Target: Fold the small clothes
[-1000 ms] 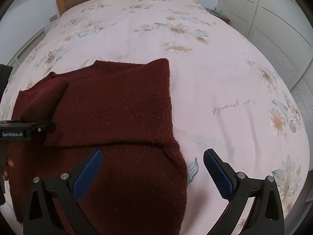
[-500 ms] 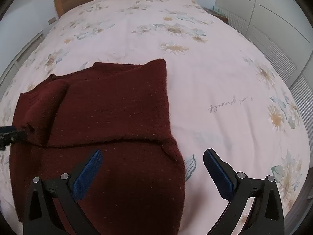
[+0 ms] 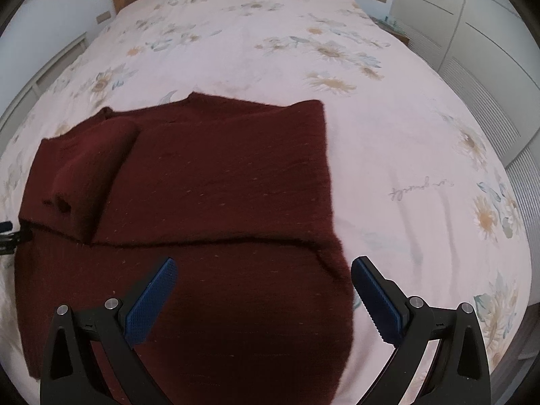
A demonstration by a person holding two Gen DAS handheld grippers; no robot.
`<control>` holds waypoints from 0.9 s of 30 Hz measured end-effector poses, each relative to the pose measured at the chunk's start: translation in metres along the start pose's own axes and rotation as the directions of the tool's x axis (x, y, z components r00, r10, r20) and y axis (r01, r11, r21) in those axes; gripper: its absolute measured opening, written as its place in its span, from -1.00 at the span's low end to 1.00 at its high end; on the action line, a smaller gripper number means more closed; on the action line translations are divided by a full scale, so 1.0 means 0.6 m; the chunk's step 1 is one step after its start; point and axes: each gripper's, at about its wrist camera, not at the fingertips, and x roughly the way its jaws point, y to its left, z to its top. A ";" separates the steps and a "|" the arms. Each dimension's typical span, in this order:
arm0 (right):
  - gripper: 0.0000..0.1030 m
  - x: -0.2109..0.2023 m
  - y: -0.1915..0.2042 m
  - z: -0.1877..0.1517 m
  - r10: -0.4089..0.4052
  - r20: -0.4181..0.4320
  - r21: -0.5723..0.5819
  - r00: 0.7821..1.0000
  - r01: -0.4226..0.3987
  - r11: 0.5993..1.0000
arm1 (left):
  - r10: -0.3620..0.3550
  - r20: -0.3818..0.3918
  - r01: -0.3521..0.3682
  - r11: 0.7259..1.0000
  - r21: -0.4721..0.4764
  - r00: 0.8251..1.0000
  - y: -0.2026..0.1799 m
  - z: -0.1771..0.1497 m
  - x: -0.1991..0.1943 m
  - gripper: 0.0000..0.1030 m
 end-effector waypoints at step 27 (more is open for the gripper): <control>0.99 0.025 0.333 0.104 0.124 0.043 -0.421 0.991 -0.095 0.902 | -0.166 0.055 0.170 0.982 -0.086 0.985 0.044 0.048 0.034 -0.75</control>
